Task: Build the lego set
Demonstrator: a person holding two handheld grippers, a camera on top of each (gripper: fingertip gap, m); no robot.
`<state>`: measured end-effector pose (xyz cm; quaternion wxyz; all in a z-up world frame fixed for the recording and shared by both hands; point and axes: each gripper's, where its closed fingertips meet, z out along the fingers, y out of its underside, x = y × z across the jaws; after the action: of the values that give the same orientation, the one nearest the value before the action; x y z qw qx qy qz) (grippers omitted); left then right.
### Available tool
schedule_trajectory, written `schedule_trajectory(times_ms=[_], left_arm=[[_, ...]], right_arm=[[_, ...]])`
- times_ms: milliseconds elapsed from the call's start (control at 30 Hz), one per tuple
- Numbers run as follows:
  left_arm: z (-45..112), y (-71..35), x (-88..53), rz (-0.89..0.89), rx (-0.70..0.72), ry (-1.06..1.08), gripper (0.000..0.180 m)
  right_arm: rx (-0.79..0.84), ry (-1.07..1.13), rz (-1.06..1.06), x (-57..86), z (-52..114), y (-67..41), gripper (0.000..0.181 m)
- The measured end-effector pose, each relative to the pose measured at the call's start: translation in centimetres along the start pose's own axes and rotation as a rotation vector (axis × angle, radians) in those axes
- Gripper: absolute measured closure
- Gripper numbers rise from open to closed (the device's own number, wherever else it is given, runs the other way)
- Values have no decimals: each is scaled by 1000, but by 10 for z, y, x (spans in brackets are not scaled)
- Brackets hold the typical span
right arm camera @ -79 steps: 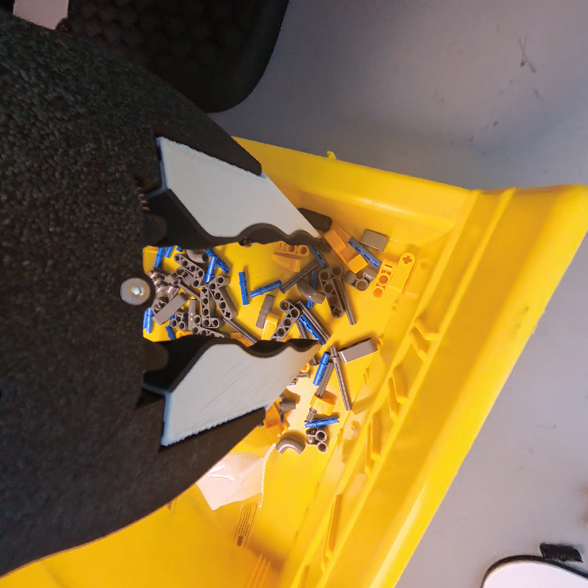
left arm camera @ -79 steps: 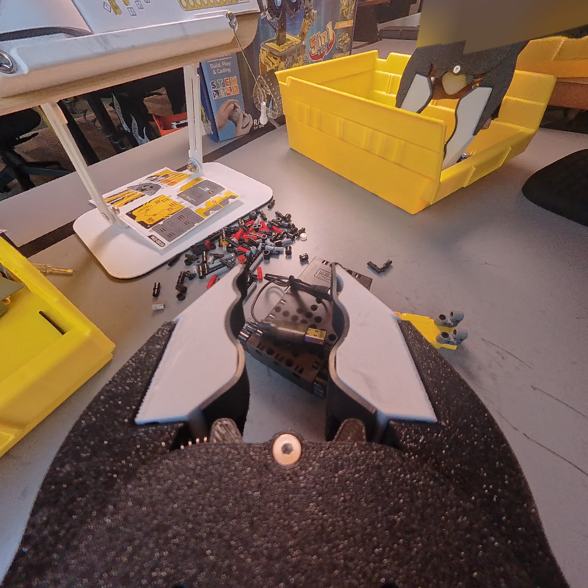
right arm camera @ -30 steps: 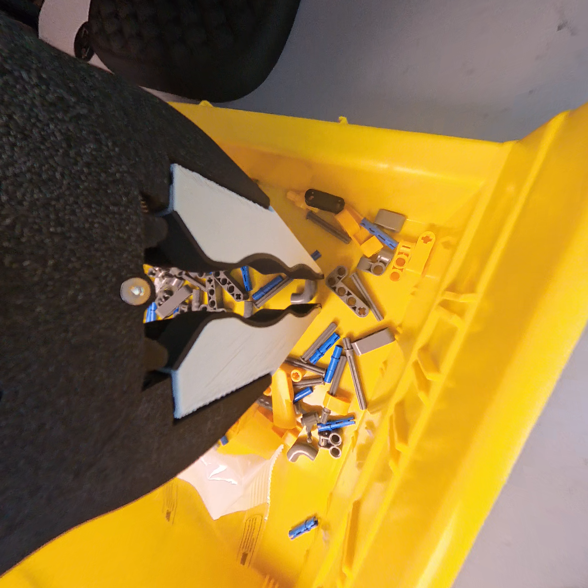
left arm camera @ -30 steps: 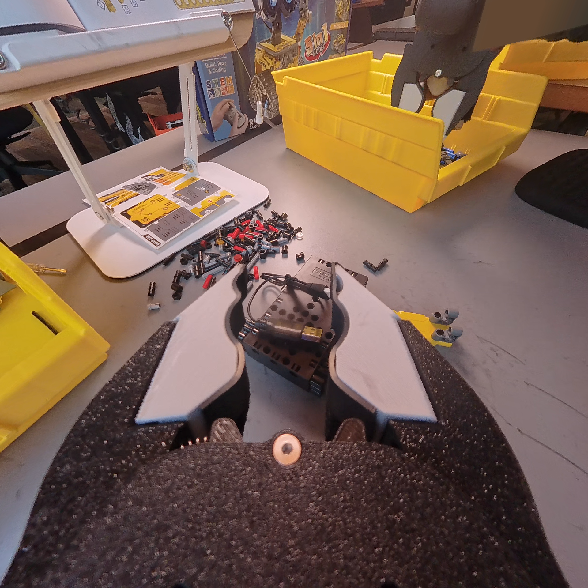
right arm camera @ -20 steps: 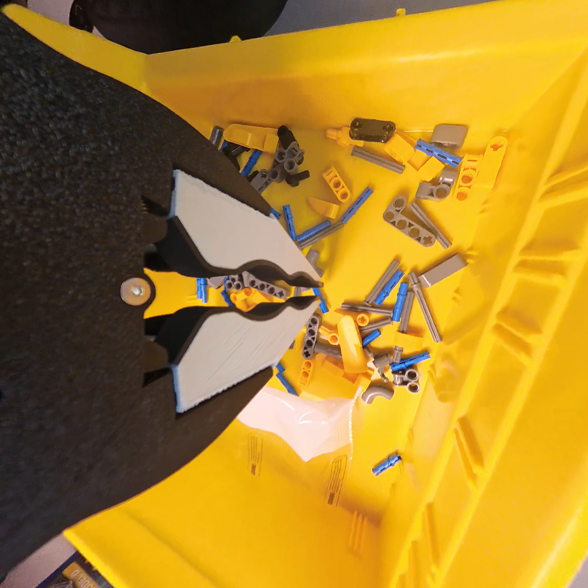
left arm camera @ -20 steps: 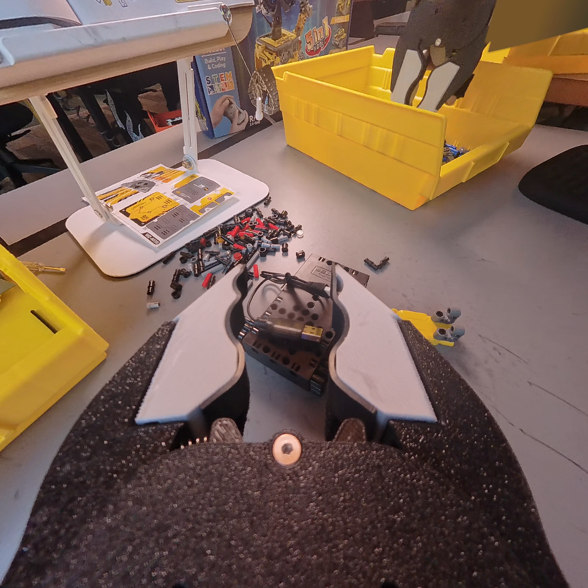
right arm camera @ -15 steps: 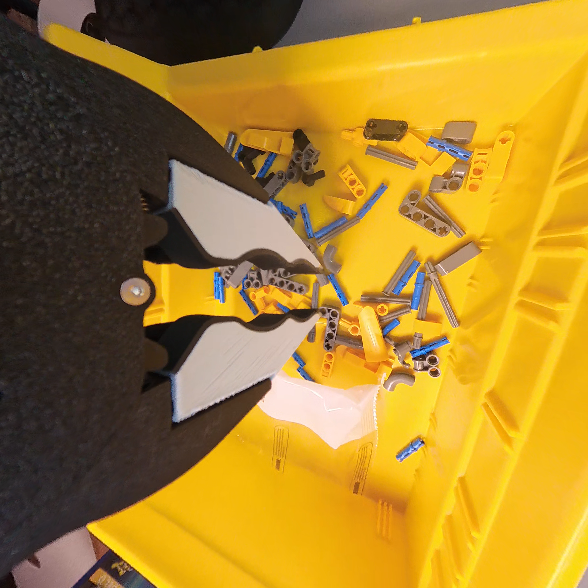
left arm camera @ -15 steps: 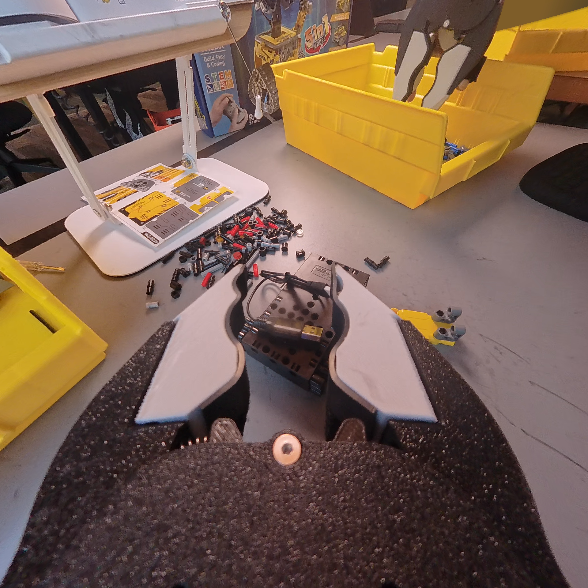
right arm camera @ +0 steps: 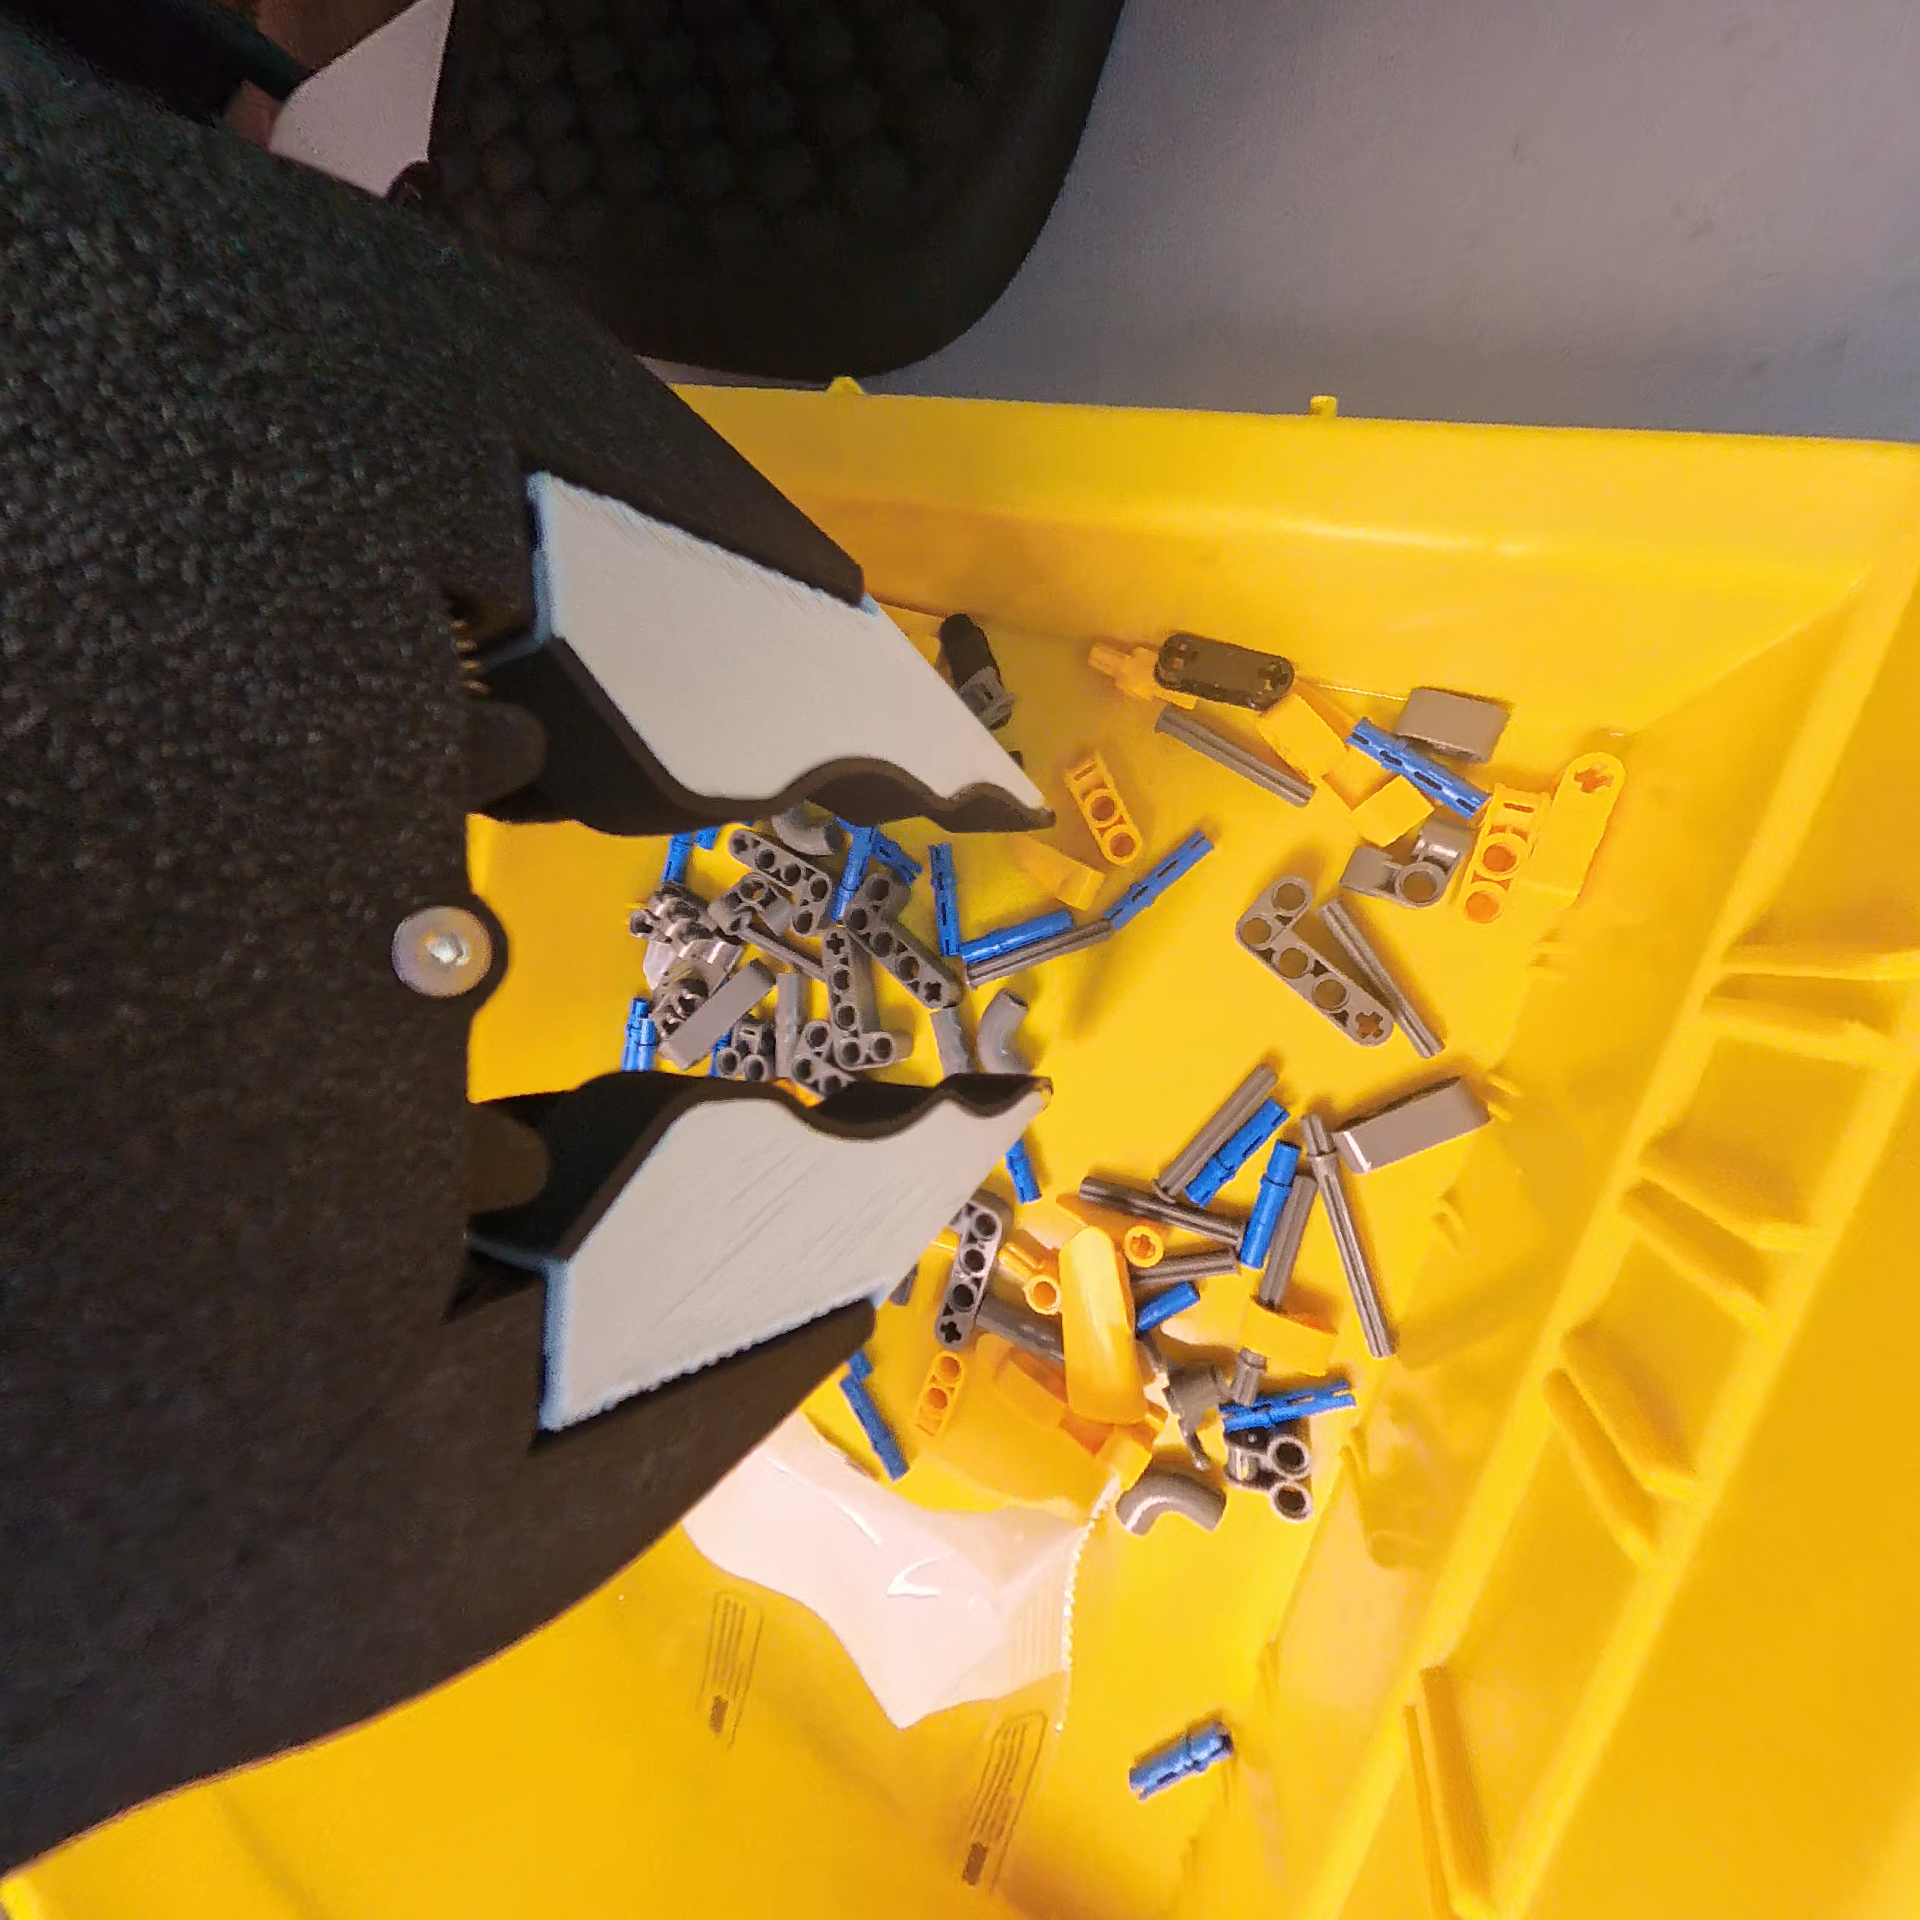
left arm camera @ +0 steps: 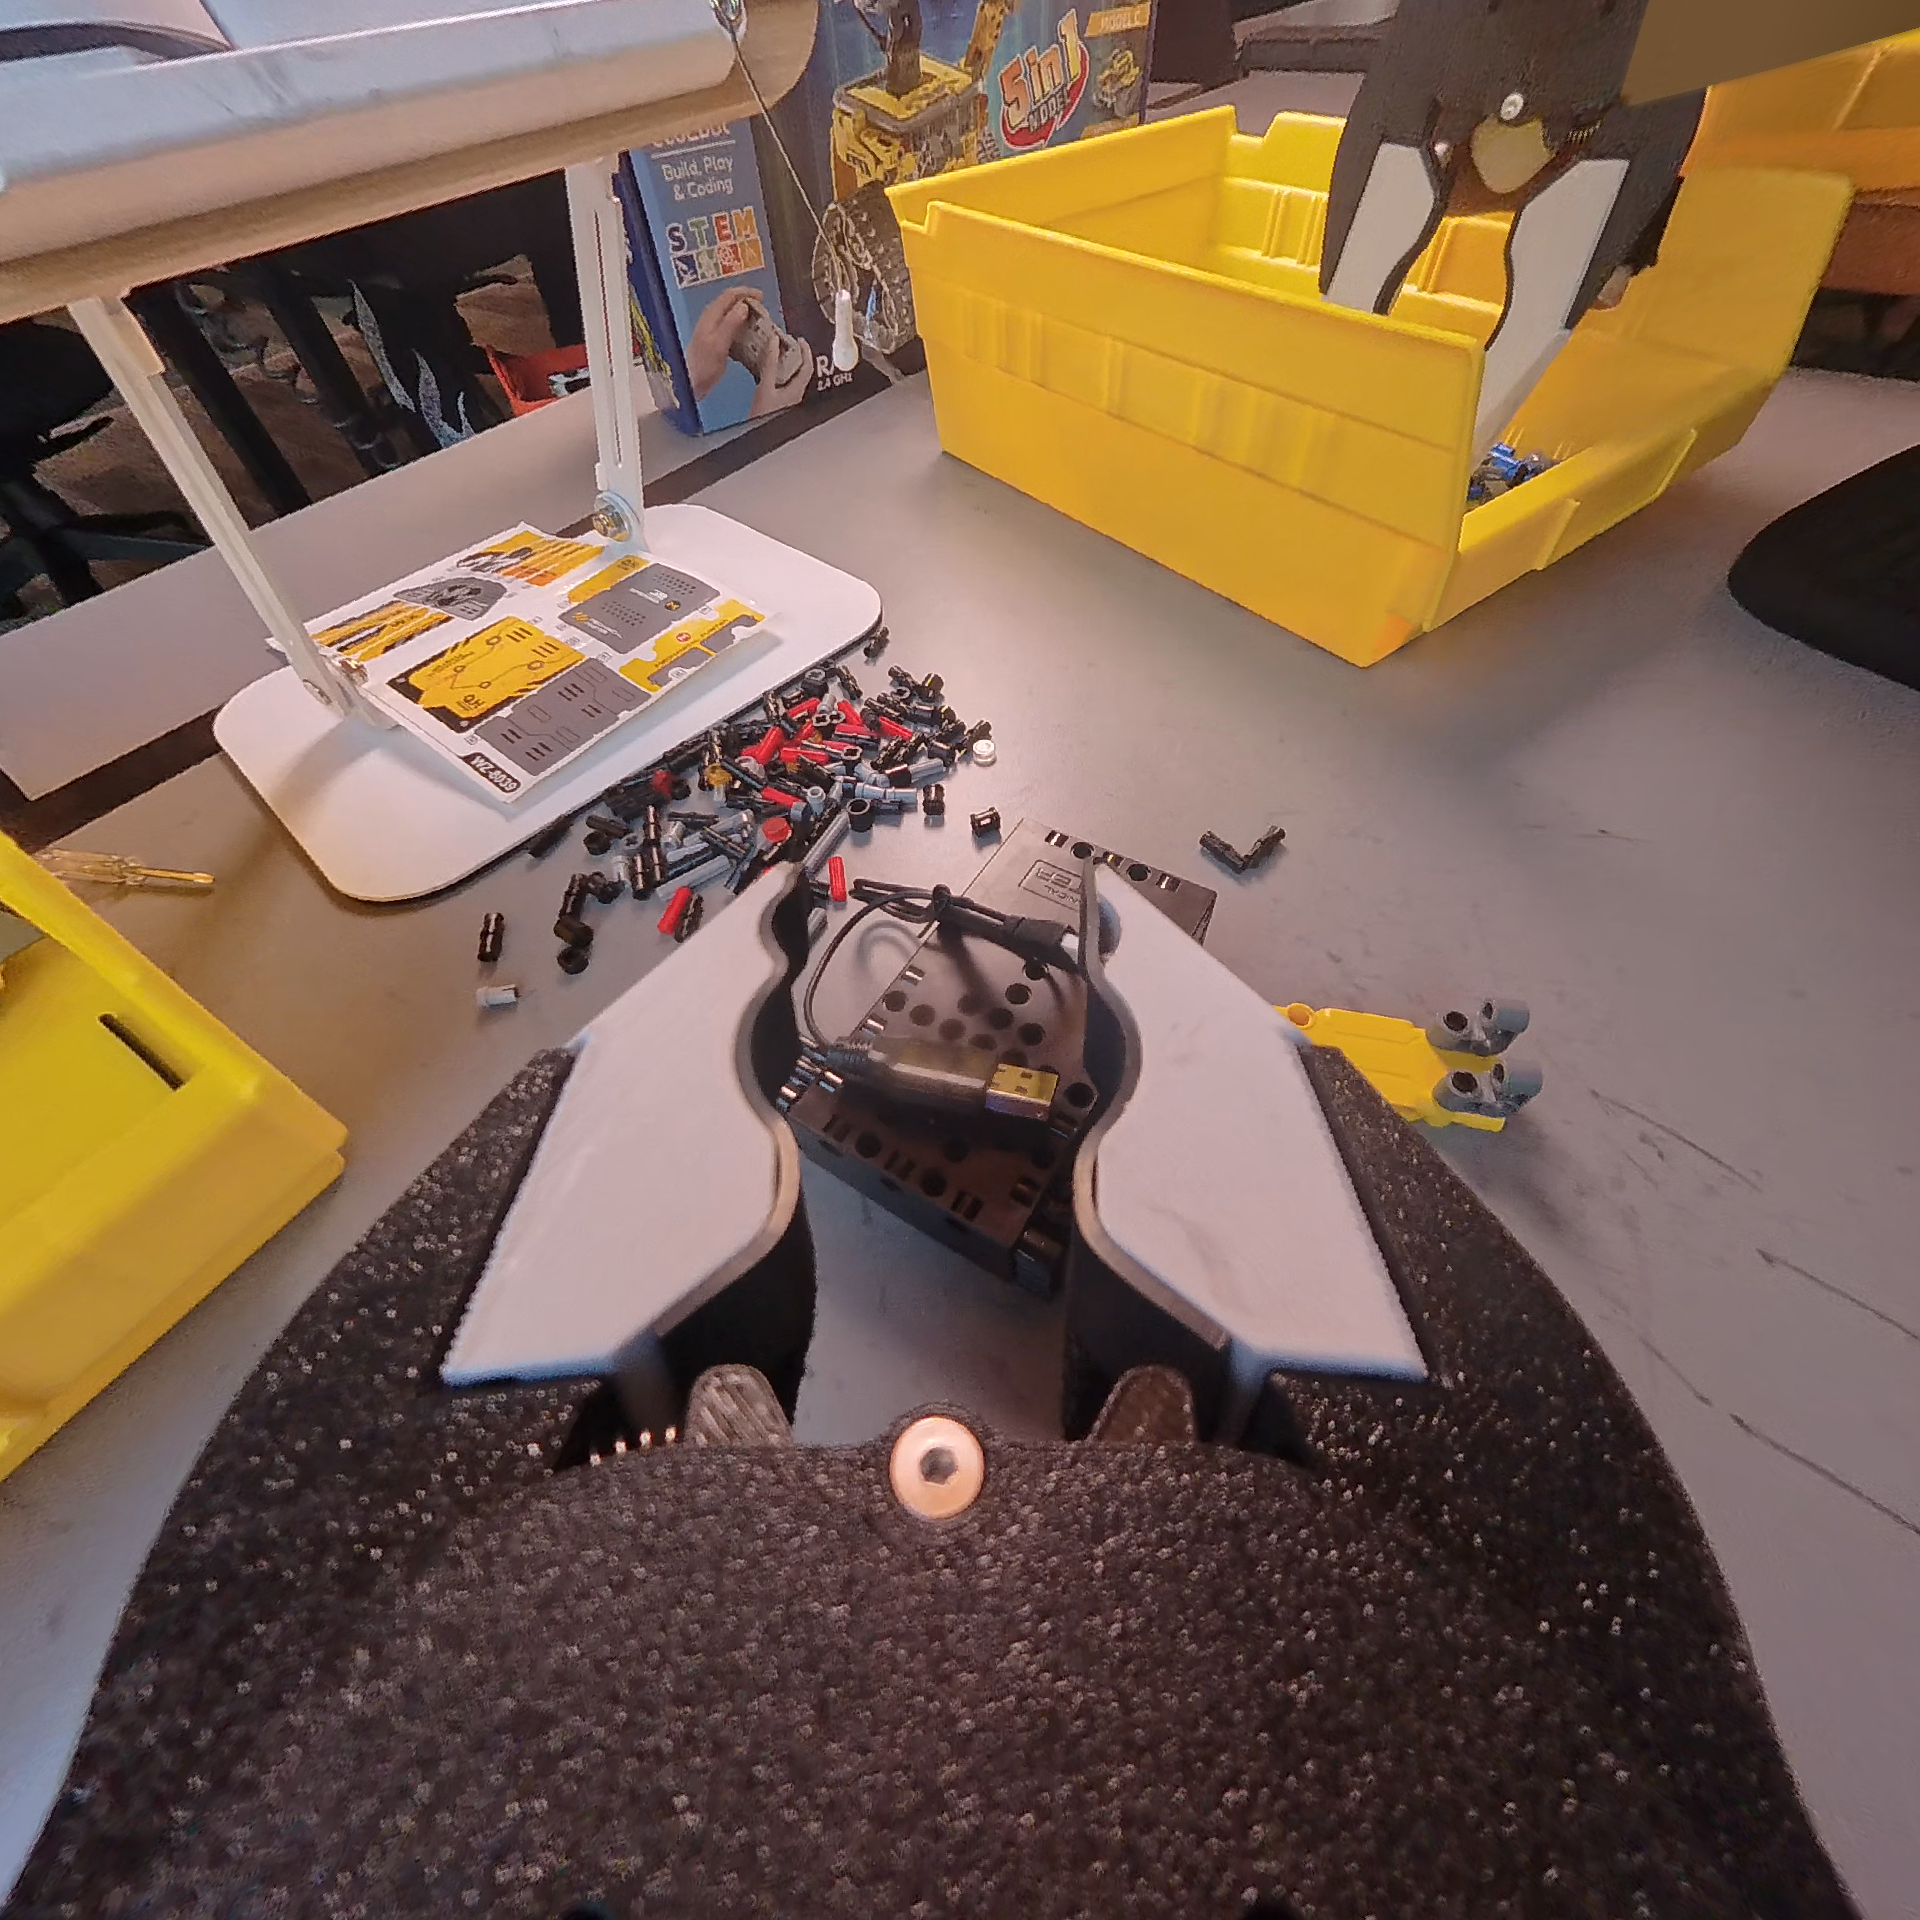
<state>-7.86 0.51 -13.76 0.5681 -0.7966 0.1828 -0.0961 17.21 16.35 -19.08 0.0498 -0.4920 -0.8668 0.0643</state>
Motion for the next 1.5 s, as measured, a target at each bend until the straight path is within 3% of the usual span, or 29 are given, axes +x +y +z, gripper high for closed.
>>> schedule_trajectory(times_ms=[300, 467, 733, 1000, 1200, 1367, 1500], left_arm=[[3, 0, -1, 4, -8, -10, 128], [1, 0, -2, 0, 1, -12, 128], [0, -1, -1, -5, 6, -3, 128], [1, 0, -1, 1, 0, -5, 128], [0, 0, 0, 2, 1, -5, 128], [0, 0, 0, 1, 3, -1, 128], [0, 0, 0, 2, 4, 1, 128]], right_arm=[[183, -39, -8, -4, 9, -46, 145], [98, 39, -47, 12, 16, -34, 175], [96, 102, 80, 42, -4, -2, 174], [91, 164, 137, 68, -11, 7, 159], [-9, 9, 180, 53, 10, 15, 149], [22, -42, 129, 36, 7, 7, 180], [65, -99, 104, 16, -1, 1, 181]])
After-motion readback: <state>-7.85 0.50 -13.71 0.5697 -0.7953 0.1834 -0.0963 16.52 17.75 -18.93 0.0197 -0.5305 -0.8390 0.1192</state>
